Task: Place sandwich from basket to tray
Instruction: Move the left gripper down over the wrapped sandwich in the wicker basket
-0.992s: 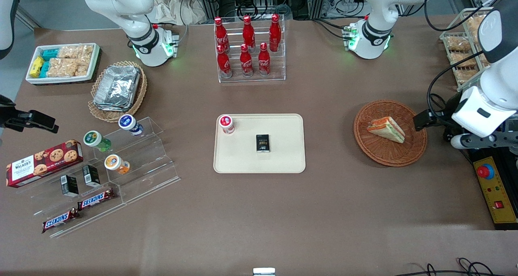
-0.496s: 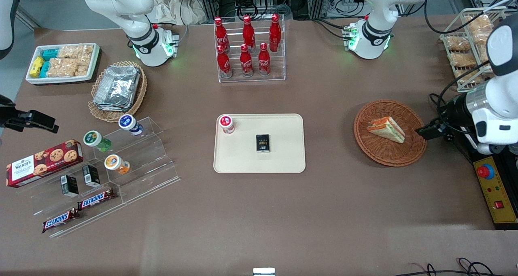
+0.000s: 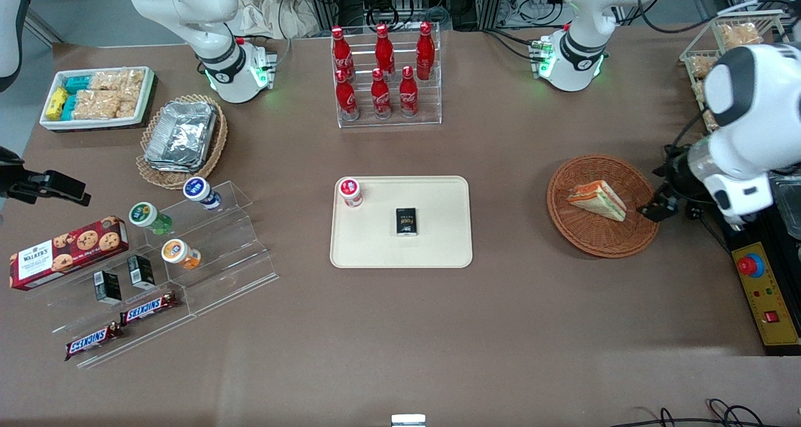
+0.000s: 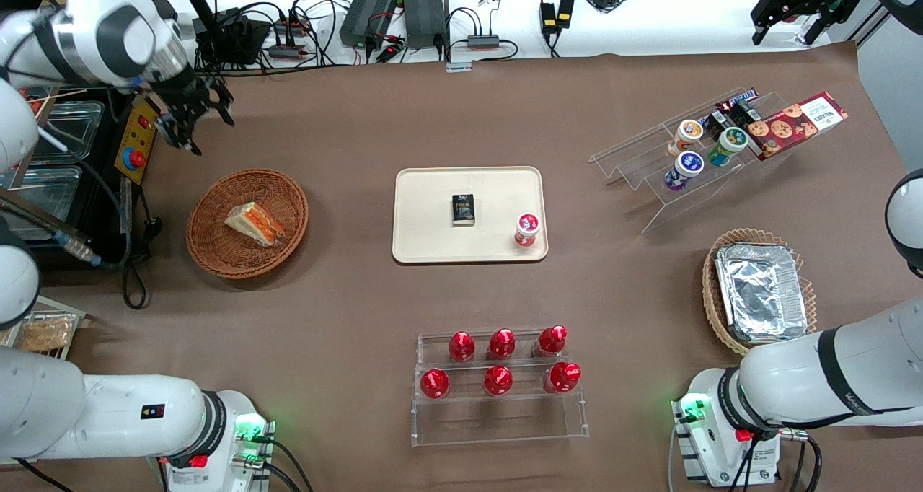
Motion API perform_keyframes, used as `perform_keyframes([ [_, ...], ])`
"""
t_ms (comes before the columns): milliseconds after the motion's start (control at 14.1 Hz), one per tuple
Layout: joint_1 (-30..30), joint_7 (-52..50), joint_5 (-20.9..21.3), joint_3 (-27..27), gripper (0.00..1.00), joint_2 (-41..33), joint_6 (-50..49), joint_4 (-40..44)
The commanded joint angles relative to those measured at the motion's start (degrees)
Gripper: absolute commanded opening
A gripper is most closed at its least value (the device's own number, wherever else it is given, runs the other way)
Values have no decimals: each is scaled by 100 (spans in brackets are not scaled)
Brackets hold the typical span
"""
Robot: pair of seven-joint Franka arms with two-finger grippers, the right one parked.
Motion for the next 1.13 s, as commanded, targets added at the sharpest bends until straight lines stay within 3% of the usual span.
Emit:
perform_keyframes([
  [0, -28, -490, 143, -82, 99, -507, 512, -865],
  [425, -28, -658, 266, -135, 99, -640, 1593, -1806],
  [1063, 42, -1019, 266, -135, 99, -131, 2930, -2677],
])
